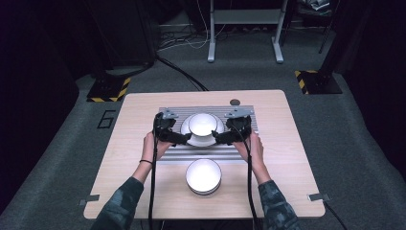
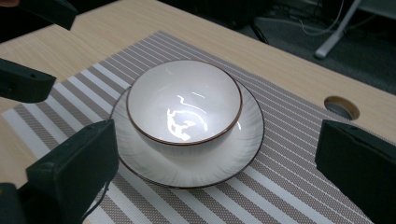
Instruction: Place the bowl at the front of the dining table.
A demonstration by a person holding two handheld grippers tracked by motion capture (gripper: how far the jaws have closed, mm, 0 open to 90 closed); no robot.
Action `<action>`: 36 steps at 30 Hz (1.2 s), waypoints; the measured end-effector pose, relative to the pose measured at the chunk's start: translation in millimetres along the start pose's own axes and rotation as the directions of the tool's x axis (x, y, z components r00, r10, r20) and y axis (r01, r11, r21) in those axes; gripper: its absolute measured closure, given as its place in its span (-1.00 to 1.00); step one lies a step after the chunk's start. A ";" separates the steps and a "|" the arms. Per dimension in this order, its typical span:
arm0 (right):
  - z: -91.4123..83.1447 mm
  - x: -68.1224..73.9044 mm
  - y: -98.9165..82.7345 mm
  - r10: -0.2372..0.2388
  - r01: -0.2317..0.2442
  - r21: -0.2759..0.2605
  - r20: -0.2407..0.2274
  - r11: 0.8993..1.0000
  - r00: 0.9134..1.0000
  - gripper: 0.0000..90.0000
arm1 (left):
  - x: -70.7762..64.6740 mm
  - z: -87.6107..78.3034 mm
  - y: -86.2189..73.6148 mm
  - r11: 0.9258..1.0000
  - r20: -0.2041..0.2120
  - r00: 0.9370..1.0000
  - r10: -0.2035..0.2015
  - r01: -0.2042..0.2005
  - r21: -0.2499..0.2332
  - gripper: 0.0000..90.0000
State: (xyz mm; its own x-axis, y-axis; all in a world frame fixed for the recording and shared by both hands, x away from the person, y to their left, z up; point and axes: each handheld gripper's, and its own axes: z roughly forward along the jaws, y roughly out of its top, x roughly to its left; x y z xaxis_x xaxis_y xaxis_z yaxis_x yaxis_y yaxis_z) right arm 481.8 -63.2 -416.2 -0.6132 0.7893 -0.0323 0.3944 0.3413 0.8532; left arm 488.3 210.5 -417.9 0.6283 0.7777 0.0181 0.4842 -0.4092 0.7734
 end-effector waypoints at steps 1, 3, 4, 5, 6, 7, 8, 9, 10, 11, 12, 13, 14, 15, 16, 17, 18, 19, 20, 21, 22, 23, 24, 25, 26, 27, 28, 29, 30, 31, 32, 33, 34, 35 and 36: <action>-3.0 1.2 -2.0 -0.006 0.006 -0.012 -0.011 1.000 1.000 -1.00 | -0.8 -2.2 -2.4 1.000 0.001 1.000 -0.012 0.012 -0.012 -1.00; -7.6 2.8 -5.3 -0.027 0.027 -0.020 -0.034 0.999 0.999 -1.00 | -1.4 -6.7 -7.7 0.999 0.031 0.999 -0.035 0.036 -0.020 -1.00; -11.0 4.0 -7.9 -0.044 0.043 -0.024 -0.042 0.999 0.998 -1.00 | -1.9 -9.0 -10.7 0.999 0.039 0.999 -0.038 0.039 -0.026 -1.00; -13.3 4.5 -10.2 -0.054 0.053 -0.024 -0.045 0.998 0.998 -1.00 | -2.8 -11.2 -13.7 0.999 0.043 0.999 -0.033 0.035 -0.032 -1.00; -15.3 5.0 -12.4 -0.066 0.065 -0.027 -0.046 0.998 0.997 -1.00 | -3.7 -13.4 -16.5 0.999 0.043 0.999 -0.028 0.029 -0.030 -1.00; -17.4 5.5 -14.7 -0.073 0.072 -0.019 -0.051 0.997 0.996 -1.00 | -4.3 -15.8 -19.2 0.999 0.041 0.999 -0.019 0.020 -0.027 -1.00; -19.0 5.6 -17.1 -0.077 0.076 -0.015 -0.054 0.997 0.996 -1.00 | -5.1 -18.1 -22.1 0.999 0.044 0.999 -0.018 0.019 -0.033 -1.00; -20.3 5.2 -19.4 -0.086 0.085 -0.015 -0.055 0.996 0.995 -1.00 | -5.7 -20.5 -24.9 0.999 0.047 0.999 -0.011 0.013 -0.043 -1.00; -22.2 5.6 -21.8 -0.086 0.085 -0.011 -0.053 0.996 0.995 -1.00 | -6.3 -23.3 -27.6 0.999 0.045 0.999 -0.003 0.005 -0.048 -1.00; -23.7 5.5 -24.1 -0.091 0.091 -0.014 -0.048 0.996 0.995 -1.00 | -6.4 -25.3 -29.6 0.999 0.044 0.999 0.007 -0.005 -0.050 -1.00; -25.1 5.8 -25.9 -0.088 0.087 -0.012 -0.050 0.996 0.995 -1.00 | -6.8 -28.7 -32.8 0.999 0.044 0.999 0.014 -0.011 -0.053 -1.00; -27.1 5.7 -28.5 -0.089 0.088 -0.012 -0.048 0.996 0.995 -1.00 | -6.7 -31.5 -35.5 0.998 0.045 0.999 0.016 -0.014 -0.055 -1.00; -29.2 6.2 -30.5 -0.084 0.084 -0.006 -0.046 0.996 0.995 -1.00 | -6.4 -34.3 -38.1 0.998 0.043 0.999 0.021 -0.019 -0.057 -1.00; -30.9 6.2 -32.3 -0.085 0.084 -0.009 -0.045 0.996 0.995 -1.00 | -6.2 -36.8 -40.8 0.998 0.035 0.999 0.028 -0.026 -0.058 -1.00; -33.0 6.7 -34.1 -0.078 0.077 -0.006 -0.042 0.997 0.996 -1.00 | -5.7 -39.1 -43.7 0.998 0.025 0.999 0.036 -0.034 -0.057 -1.00; -34.8 6.7 -35.7 -0.082 0.081 -0.009 -0.041 0.997 0.996 -1.00 | -5.1 -41.6 -46.6 0.998 0.017 0.999 0.040 -0.039 -0.057 -1.00; -36.7 7.0 -37.6 -0.082 0.082 -0.009 -0.039 0.997 0.996 -1.00 | -4.4 -44.0 -49.7 0.998 0.012 0.999 0.039 -0.038 -0.059 -1.00; -38.6 7.2 -39.3 -0.082 0.081 -0.008 -0.035 0.997 0.996 -1.00 | -3.5 -46.0 -51.9 0.997 0.007 0.999 0.042 -0.041 -0.058 -1.00; -40.1 7.1 -40.5 -0.084 0.084 -0.007 -0.034 0.996 0.996 -1.00 | -2.4 -49.4 -55.6 0.997 -0.003 0.999 0.041 -0.041 -0.060 -1.00; -42.8 7.2 -42.6 -0.082 0.082 -0.006 -0.034 0.997 0.996 -1.00 | -1.2 -52.5 -59.2 0.997 -0.012 0.999 0.043 -0.043 -0.064 -1.00; -45.8 7.2 -44.6 -0.084 0.083 -0.008 -0.033 0.996 0.996 -1.00 | -0.5 -54.6 -61.4 0.997 -0.015 0.999 0.041 -0.042 -0.065 -1.00; -47.4 6.8 -45.8 -0.088 0.088 -0.012 -0.030 0.996 0.996 -1.00 | 0.0 -56.5 -63.7 0.997 -0.017 0.999 0.037 -0.039 -0.069 -1.00; -49.3 6.7 -47.1 -0.085 0.085 -0.011 -0.029 0.996 0.996 -1.00 | 1.1 -60.1 -67.2 0.997 -0.017 0.999 0.039 -0.040 -0.067 -1.00; -52.7 6.0 -49.2 -0.084 0.084 -0.008 -0.033 0.996 0.996 -1.00 | 1.7 -62.9 -70.3 0.997 -0.020 0.999 0.036 -0.037 -0.067 -1.00; -55.4 5.4 -50.8 -0.086 0.085 -0.010 -0.034 0.996 0.996 -1.00 | 2.2 -65.8 -73.4 0.997 -0.024 0.999 0.035 -0.036 -0.065 -1.00; -58.2 5.3 -52.5 -0.082 0.082 -0.006 -0.029 0.997 0.996 -1.00 | 2.6 -67.7 -75.9 0.997 -0.027 0.999 0.035 -0.037 -0.068 -1.00; -60.4 4.9 -53.7 -0.087 0.087 -0.006 -0.028 0.996 0.996 -1.00 | 3.4 -70.9 -80.1 0.997 -0.033 0.999 0.035 -0.037 -0.068 -1.00; -63.9 4.4 -55.9 -0.091 0.091 -0.004 -0.025 0.996 0.996 -1.00 | 3.9 -73.1 -83.5 0.997 -0.039 0.999 0.031 -0.034 -0.069 -1.00; -66.9 4.3 -57.6 -0.092 0.092 -0.003 -0.023 0.996 0.995 -1.00 | 5.4 -76.0 -87.6 0.997 -0.047 0.998 0.034 -0.037 -0.063 -1.00; -70.6 4.2 -59.9 -0.093 0.093 -0.003 -0.019 0.996 0.996 -1.00 | 5.9 -77.4 -90.3 0.997 -0.049 0.998 0.026 -0.030 -0.065 -1.00; -72.6 4.0 -61.1 -0.094 0.093 -0.002 -0.015 0.996 0.996 -1.00 | 6.7 -79.2 -93.7 0.997 -0.049 0.999 0.023 -0.027 -0.066 -1.00; -75.3 3.8 -63.0 -0.095 0.095 -0.003 -0.010 0.995 0.995 -1.00 | 7.2 -80.8 -97.2 0.998 -0.053 0.998 0.022 -0.026 -0.061 -1.00; -78.0 3.9 -65.0 -0.094 0.094 -0.002 -0.010 0.996 0.996 -1.00 | 8.0 -82.2 -100.7 0.998 -0.059 0.998 0.025 -0.029 -0.055 -1.00; -80.1 3.6 -67.0 -0.098 0.098 -0.004 -0.005 0.995 0.995 -1.00 | 8.6 -83.7 -104.3 0.999 -0.062 0.998 0.026 -0.029 -0.046 -1.00; -82.4 3.6 -69.2 -0.099 0.099 -0.001 0.000 0.995 0.995 -1.00 | 9.4 -85.1 -108.4 0.999 -0.063 0.998 0.023 -0.026 -0.045 -1.00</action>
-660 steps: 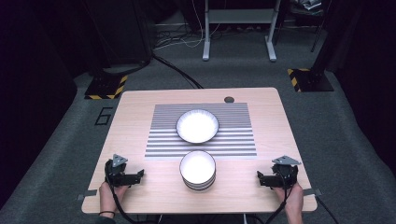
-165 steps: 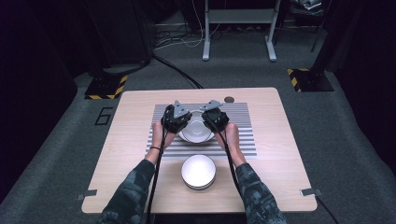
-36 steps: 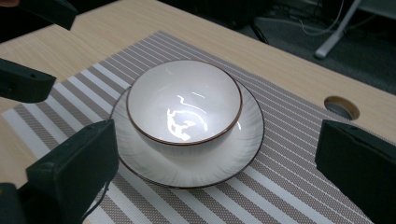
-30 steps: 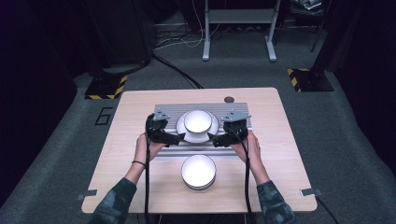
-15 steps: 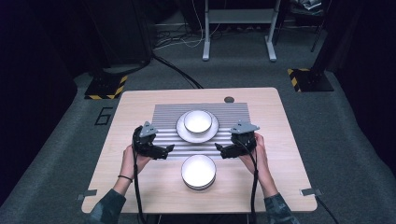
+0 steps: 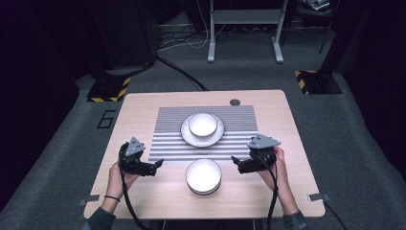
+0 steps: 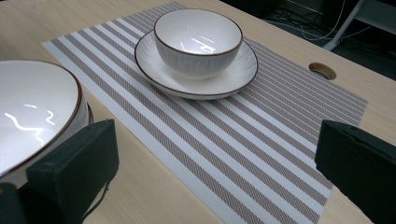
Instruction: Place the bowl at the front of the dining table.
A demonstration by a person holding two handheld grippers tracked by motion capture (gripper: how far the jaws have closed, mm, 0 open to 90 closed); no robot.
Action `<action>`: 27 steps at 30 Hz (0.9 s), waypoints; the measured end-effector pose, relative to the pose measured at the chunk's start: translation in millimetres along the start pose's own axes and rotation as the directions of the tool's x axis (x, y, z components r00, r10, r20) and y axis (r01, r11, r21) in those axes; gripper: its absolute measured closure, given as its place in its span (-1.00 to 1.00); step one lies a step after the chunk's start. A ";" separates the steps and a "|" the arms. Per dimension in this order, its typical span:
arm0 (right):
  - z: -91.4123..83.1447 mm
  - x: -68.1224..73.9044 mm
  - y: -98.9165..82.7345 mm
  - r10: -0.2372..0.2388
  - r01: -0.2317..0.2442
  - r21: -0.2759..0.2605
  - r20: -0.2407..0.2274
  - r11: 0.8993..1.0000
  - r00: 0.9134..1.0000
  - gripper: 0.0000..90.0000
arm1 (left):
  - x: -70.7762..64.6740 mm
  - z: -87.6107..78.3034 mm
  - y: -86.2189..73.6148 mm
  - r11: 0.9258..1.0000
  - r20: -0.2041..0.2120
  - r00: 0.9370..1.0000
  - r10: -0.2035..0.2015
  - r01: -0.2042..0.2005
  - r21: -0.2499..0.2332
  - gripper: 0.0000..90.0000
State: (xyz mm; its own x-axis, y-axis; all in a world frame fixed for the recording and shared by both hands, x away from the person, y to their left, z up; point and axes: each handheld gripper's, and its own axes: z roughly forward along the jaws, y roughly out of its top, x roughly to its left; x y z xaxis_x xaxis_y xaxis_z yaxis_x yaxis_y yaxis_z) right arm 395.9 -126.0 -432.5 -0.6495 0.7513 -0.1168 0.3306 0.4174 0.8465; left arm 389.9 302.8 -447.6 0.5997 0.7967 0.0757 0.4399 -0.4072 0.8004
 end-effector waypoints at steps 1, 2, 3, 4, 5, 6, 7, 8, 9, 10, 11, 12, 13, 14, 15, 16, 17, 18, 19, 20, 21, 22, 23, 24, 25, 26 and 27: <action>-2.2 0.1 -2.3 -0.001 0.001 0.005 0.002 1.000 1.000 -1.00 | 0.9 -1.8 -4.1 1.000 -0.004 1.000 -0.002 0.002 0.002 -1.00; -4.2 0.1 -4.7 0.002 -0.002 0.010 0.004 1.000 1.000 -1.00 | 2.2 -4.0 -8.2 1.000 -0.010 1.000 -0.003 0.003 0.004 -1.00; -6.0 -0.5 -7.2 0.000 0.000 0.012 0.006 1.000 1.000 -1.00 | 3.4 -6.0 -12.4 1.000 -0.012 1.000 -0.008 0.008 0.003 -1.00; -7.7 -0.5 -9.7 0.003 -0.003 0.013 0.008 1.000 1.000 -1.00 | 4.5 -8.0 -16.7 1.000 -0.016 1.000 -0.015 0.015 0.003 -1.00; -9.5 -0.7 -12.2 0.005 -0.005 0.018 0.011 1.000 1.000 -1.00 | 5.6 -9.7 -19.8 1.000 -0.019 1.000 -0.017 0.018 0.005 -1.00; -10.7 -1.3 -14.0 0.000 -0.001 0.022 0.016 1.000 1.000 -1.00 | 6.9 -12.4 -25.2 1.000 -0.022 0.999 -0.027 0.027 0.007 -1.00; -12.9 -1.5 -16.9 0.002 -0.002 0.025 0.018 1.000 1.000 -1.00 | 8.2 -14.0 -29.5 0.999 -0.025 0.999 -0.033 0.033 0.006 -1.00; -14.7 -1.6 -19.4 0.009 -0.009 0.028 0.022 1.000 1.000 -1.00 | 9.4 -15.9 -35.0 0.999 -0.029 0.999 -0.045 0.046 0.009 -1.00; -16.4 -2.2 -22.6 0.009 -0.010 0.030 0.025 0.999 1.000 -1.00 | 10.4 -16.8 -38.2 0.999 -0.033 0.998 -0.050 0.050 0.011 -1.00; -17.3 -2.5 -24.7 0.009 -0.010 0.034 0.030 0.999 1.000 -1.00 | 11.5 -17.9 -42.4 0.998 -0.034 0.998 -0.056 0.056 0.016 -1.00; -18.3 -2.7 -27.4 0.011 -0.013 0.037 0.037 0.999 0.999 -1.00 | 12.6 -18.6 -46.4 0.998 -0.032 0.998 -0.062 0.063 0.022 -1.00; -19.2 -3.2 -30.2 0.010 -0.012 0.039 0.046 0.999 0.999 -1.00 | 13.6 -19.3 -50.2 0.997 -0.036 0.997 -0.065 0.066 0.028 -1.00; -20.3 -3.6 -33.1 0.014 -0.016 0.041 0.052 0.999 0.999 -1.00 | 14.4 -19.6 -52.9 0.997 -0.042 0.997 -0.066 0.068 0.031 -1.00; -20.9 -4.1 -35.4 0.013 -0.015 0.042 0.058 0.999 0.998 -1.00 | 15.8 -20.6 -57.6 0.997 -0.048 0.996 -0.073 0.074 0.037 -1.00; -22.1 -4.8 -39.6 0.014 -0.017 0.052 0.072 0.999 0.997 -1.00 | 16.5 -20.9 -61.2 0.996 -0.048 0.995 -0.083 0.085 0.037 -1.00; -22.5 -5.9 -43.4 0.010 -0.015 0.054 0.081 0.998 0.997 -1.00 | 17.3 -21.0 -64.9 0.995 -0.052 0.995 -0.090 0.092 0.039 -1.00; -22.9 -7.3 -47.6 0.013 -0.018 0.062 0.090 0.998 0.996 -1.00 | 18.1 -21.1 -69.0 0.994 -0.058 0.994 -0.096 0.099 0.045 -1.00; -23.0 -9.2 -53.0 0.020 -0.027 0.077 0.098 0.997 0.995 -1.00 | 18.9 -21.1 -71.3 0.994 -0.060 0.993 -0.098 0.101 0.047 -1.00; -22.9 -10.2 -56.4 0.026 -0.035 0.084 0.105 0.996 0.994 -1.00 | 19.6 -21.3 -73.6 0.993 -0.056 0.993 -0.102 0.104 0.049 -1.00; -22.7 -11.7 -60.2 0.025 -0.036 0.090 0.111 0.995 0.993 -1.00 | 20.6 -21.2 -77.5 0.993 -0.054 0.993 -0.108 0.110 0.039 -1.00; -22.5 -14.1 -66.3 0.036 -0.048 0.104 0.117 0.993 0.992 -1.00 | 21.1 -21.3 -80.3 0.993 -0.053 0.992 -0.113 0.114 0.033 -1.00; -22.3 -16.5 -71.4 0.042 -0.056 0.112 0.119 0.992 0.992 -1.00 | 21.8 -21.1 -83.1 0.993 -0.049 0.992 -0.113 0.114 0.033 -1.00; -21.9 -18.9 -76.6 0.053 -0.068 0.120 0.124 0.990 0.991 -1.00 | 22.3 -20.5 -85.1 0.992 -0.050 0.992 -0.115 0.117 0.037 -1.00; -21.6 -20.6 -80.4 0.063 -0.079 0.128 0.125 0.989 0.990 -1.00 | 23.5 -19.4 -88.3 0.992 -0.055 0.992 -0.114 0.117 0.053 -1.00; -20.9 -23.6 -86.8 0.077 -0.094 0.131 0.126 0.987 0.989 -1.00 | 24.2 -17.5 -91.0 0.990 -0.062 0.991 -0.118 0.122 0.064 -1.00; -19.8 -26.1 -92.1 0.092 -0.109 0.132 0.130 0.985 0.987 -1.00 | 24.6 -16.0 -92.8 0.989 -0.064 0.990 -0.122 0.127 0.074 -1.00; -18.9 -28.0 -95.7 0.103 -0.121 0.141 0.131 0.983 0.986 -1.00 | 25.8 -13.7 -95.7 0.988 -0.072 0.990 -0.118 0.124 0.091 -1.00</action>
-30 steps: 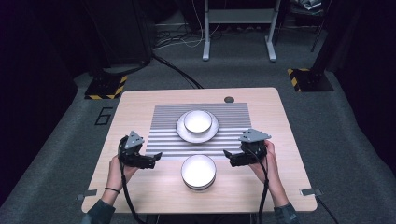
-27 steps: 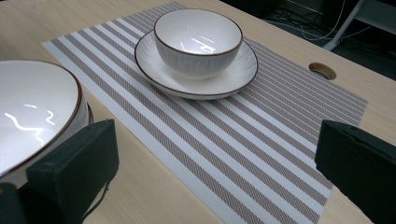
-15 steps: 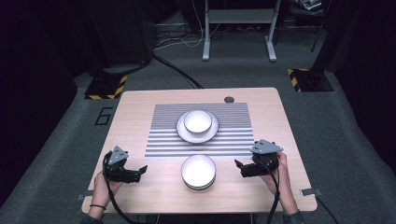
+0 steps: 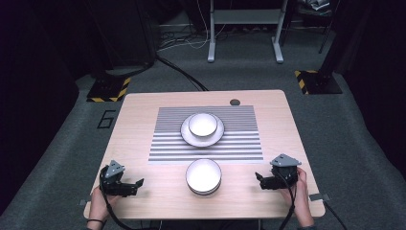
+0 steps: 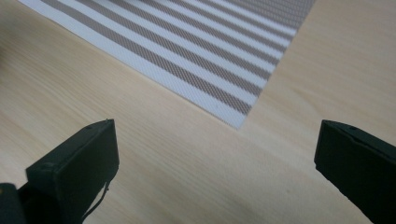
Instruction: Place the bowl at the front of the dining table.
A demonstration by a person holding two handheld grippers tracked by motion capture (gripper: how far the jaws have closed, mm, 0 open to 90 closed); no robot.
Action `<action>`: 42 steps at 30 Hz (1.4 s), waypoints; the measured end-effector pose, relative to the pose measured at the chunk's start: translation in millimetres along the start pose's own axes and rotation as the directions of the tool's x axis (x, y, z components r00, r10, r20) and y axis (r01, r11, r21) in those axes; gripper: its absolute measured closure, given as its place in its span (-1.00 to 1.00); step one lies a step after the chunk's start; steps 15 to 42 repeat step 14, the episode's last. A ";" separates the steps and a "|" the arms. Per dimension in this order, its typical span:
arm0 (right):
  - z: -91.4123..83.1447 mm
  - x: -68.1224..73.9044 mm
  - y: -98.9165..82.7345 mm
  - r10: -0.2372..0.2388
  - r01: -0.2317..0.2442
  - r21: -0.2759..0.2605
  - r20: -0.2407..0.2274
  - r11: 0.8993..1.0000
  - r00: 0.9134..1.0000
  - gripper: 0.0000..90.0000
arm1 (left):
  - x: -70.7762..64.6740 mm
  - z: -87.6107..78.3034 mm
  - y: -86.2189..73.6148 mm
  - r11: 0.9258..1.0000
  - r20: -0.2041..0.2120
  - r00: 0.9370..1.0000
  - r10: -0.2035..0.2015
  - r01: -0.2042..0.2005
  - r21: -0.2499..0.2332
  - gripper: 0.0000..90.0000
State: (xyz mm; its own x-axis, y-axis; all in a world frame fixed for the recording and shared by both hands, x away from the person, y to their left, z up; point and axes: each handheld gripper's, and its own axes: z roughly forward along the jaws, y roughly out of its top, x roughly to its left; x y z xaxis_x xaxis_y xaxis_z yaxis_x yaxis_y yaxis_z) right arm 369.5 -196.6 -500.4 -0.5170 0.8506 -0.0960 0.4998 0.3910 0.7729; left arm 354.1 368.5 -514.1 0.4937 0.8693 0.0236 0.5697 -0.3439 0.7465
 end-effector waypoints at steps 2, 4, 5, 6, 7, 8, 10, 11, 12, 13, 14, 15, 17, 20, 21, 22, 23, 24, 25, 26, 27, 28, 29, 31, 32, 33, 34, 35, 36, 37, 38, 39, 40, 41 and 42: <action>5.4 -4.7 -8.4 0.019 -0.019 0.014 0.007 1.000 1.000 -1.00 | 0.8 4.0 -3.4 1.000 -0.011 1.000 -0.005 0.005 0.011 -1.00; 11.8 -7.9 -15.9 0.028 -0.029 0.036 0.016 0.999 0.999 -1.00 | 1.2 7.8 -6.2 1.000 -0.016 1.000 -0.015 0.015 0.016 -1.00; 14.5 -8.7 -18.7 0.033 -0.034 0.048 0.016 0.998 0.999 -1.00 | 1.6 9.7 -7.5 1.000 -0.013 1.000 -0.017 0.017 0.021 -1.00; 17.0 -9.1 -21.3 0.036 -0.037 0.055 0.012 0.998 0.999 -1.00 | 1.5 12.2 -9.0 1.000 -0.019 1.000 -0.025 0.025 0.019 -1.00; 19.1 -9.4 -22.5 0.035 -0.036 0.067 0.013 0.997 0.999 -1.00 | 2.1 14.0 -9.9 0.999 -0.025 0.999 -0.030 0.031 0.033 -1.00; 19.1 -10.0 -22.4 0.039 -0.040 0.070 0.013 0.997 0.999 -1.00 | 2.8 15.2 -9.7 0.998 -0.031 0.998 -0.048 0.050 0.043 -1.00; 19.6 -10.4 -22.2 0.042 -0.043 0.072 0.010 0.997 0.999 -1.00 | 4.5 15.9 -9.2 0.997 -0.024 0.998 -0.059 0.060 0.048 -1.00; 19.8 -10.9 -22.3 0.045 -0.045 0.072 0.006 0.996 0.999 -1.00 | 5.1 16.2 -8.9 0.997 -0.023 0.998 -0.059 0.061 0.050 -1.00; 20.2 -11.8 -22.2 0.058 -0.057 0.078 -0.001 0.995 0.998 -1.00 | 5.5 16.5 -8.6 0.997 -0.023 0.998 -0.059 0.060 0.051 -1.00; 20.7 -13.3 -22.2 0.068 -0.067 0.084 -0.010 0.994 0.998 -1.00 | 5.5 16.9 -8.4 0.997 -0.024 0.998 -0.063 0.064 0.051 -1.00; 21.7 -15.4 -22.2 0.101 -0.098 0.099 -0.026 0.990 0.995 -1.00 | 5.6 17.2 -8.2 0.997 -0.027 0.998 -0.065 0.066 0.049 -1.00; 21.7 -15.4 -22.2 0.101 -0.098 0.099 -0.026 0.990 0.995 -1.00 | 5.6 17.2 -8.2 0.997 -0.027 0.998 -0.065 0.066 0.049 -1.00; 21.7 -15.4 -22.2 0.101 -0.098 0.099 -0.026 0.990 0.995 -1.00 | 5.6 17.2 -8.2 0.997 -0.027 0.998 -0.065 0.066 0.049 -1.00; 21.7 -15.4 -22.2 0.101 -0.098 0.099 -0.026 0.990 0.995 -1.00 | 5.6 17.2 -8.2 0.997 -0.027 0.998 -0.065 0.066 0.049 -1.00; 21.7 -15.4 -22.2 0.101 -0.098 0.099 -0.026 0.990 0.995 -1.00 | 5.6 17.2 -8.2 0.997 -0.027 0.998 -0.065 0.066 0.049 -1.00; 21.7 -15.4 -22.2 0.101 -0.098 0.099 -0.026 0.990 0.995 -1.00 | 5.6 17.2 -8.2 0.997 -0.027 0.998 -0.065 0.066 0.049 -1.00; 21.7 -15.4 -22.2 0.101 -0.098 0.099 -0.026 0.990 0.995 -1.00 | 5.6 17.2 -8.2 0.997 -0.027 0.998 -0.065 0.066 0.049 -1.00; 21.7 -15.4 -22.2 0.101 -0.098 0.099 -0.026 0.990 0.995 -1.00 | 5.6 17.2 -8.2 0.997 -0.027 0.998 -0.065 0.066 0.049 -1.00; 21.7 -15.4 -22.2 0.101 -0.098 0.099 -0.026 0.990 0.995 -1.00 | 5.6 17.2 -8.2 0.997 -0.027 0.998 -0.065 0.066 0.049 -1.00; 21.7 -15.4 -22.2 0.101 -0.098 0.099 -0.026 0.990 0.995 -1.00 | 5.6 17.2 -8.2 0.997 -0.027 0.998 -0.065 0.066 0.049 -1.00; 21.7 -15.4 -22.2 0.101 -0.098 0.099 -0.026 0.990 0.995 -1.00 | 5.6 17.2 -8.2 0.997 -0.027 0.998 -0.065 0.066 0.049 -1.00; 21.7 -15.4 -22.2 0.101 -0.098 0.099 -0.026 0.990 0.995 -1.00 | 5.6 17.2 -8.2 0.997 -0.027 0.998 -0.065 0.066 0.049 -1.00; 21.7 -15.4 -22.2 0.101 -0.098 0.099 -0.026 0.990 0.995 -1.00 | 5.6 17.2 -8.2 0.997 -0.027 0.998 -0.065 0.066 0.049 -1.00; 21.7 -15.4 -22.2 0.101 -0.098 0.099 -0.026 0.990 0.995 -1.00 | 5.6 17.2 -8.2 0.997 -0.027 0.998 -0.065 0.066 0.049 -1.00; 21.7 -15.4 -22.2 0.101 -0.098 0.099 -0.026 0.990 0.995 -1.00 | 5.6 17.2 -8.2 0.997 -0.027 0.998 -0.065 0.066 0.049 -1.00; 21.7 -15.4 -22.2 0.101 -0.098 0.099 -0.026 0.990 0.995 -1.00 | 5.6 17.2 -8.2 0.997 -0.027 0.998 -0.065 0.066 0.049 -1.00; 21.7 -15.4 -22.2 0.101 -0.098 0.099 -0.026 0.990 0.995 -1.00 | 5.6 17.2 -8.2 0.997 -0.027 0.998 -0.065 0.066 0.049 -1.00; 21.7 -15.4 -22.2 0.101 -0.098 0.099 -0.026 0.990 0.995 -1.00 | 5.6 17.2 -8.2 0.997 -0.027 0.998 -0.065 0.066 0.049 -1.00; 21.7 -15.4 -22.2 0.101 -0.098 0.099 -0.026 0.990 0.995 -1.00 | 5.6 17.2 -8.2 0.997 -0.027 0.998 -0.065 0.066 0.049 -1.00; 21.7 -15.4 -22.2 0.101 -0.098 0.099 -0.026 0.990 0.995 -1.00 | 5.6 17.2 -8.2 0.997 -0.027 0.998 -0.065 0.066 0.049 -1.00; 21.7 -15.4 -22.2 0.101 -0.098 0.099 -0.026 0.990 0.995 -1.00 | 5.6 17.2 -8.2 0.997 -0.027 0.998 -0.065 0.066 0.049 -1.00; 21.7 -15.4 -22.2 0.101 -0.098 0.099 -0.026 0.990 0.995 -1.00 | 5.6 17.2 -8.2 0.997 -0.027 0.998 -0.065 0.066 0.049 -1.00; 21.7 -15.4 -22.2 0.101 -0.098 0.099 -0.026 0.990 0.995 -1.00 | 5.6 17.2 -8.2 0.997 -0.027 0.998 -0.065 0.066 0.049 -1.00; 21.7 -15.4 -22.2 0.101 -0.098 0.099 -0.026 0.990 0.995 -1.00 | 5.6 17.2 -8.2 0.997 -0.027 0.998 -0.065 0.066 0.049 -1.00; 21.7 -15.4 -22.2 0.101 -0.098 0.099 -0.026 0.990 0.995 -1.00 | 5.6 17.2 -8.2 0.997 -0.027 0.998 -0.065 0.066 0.049 -1.00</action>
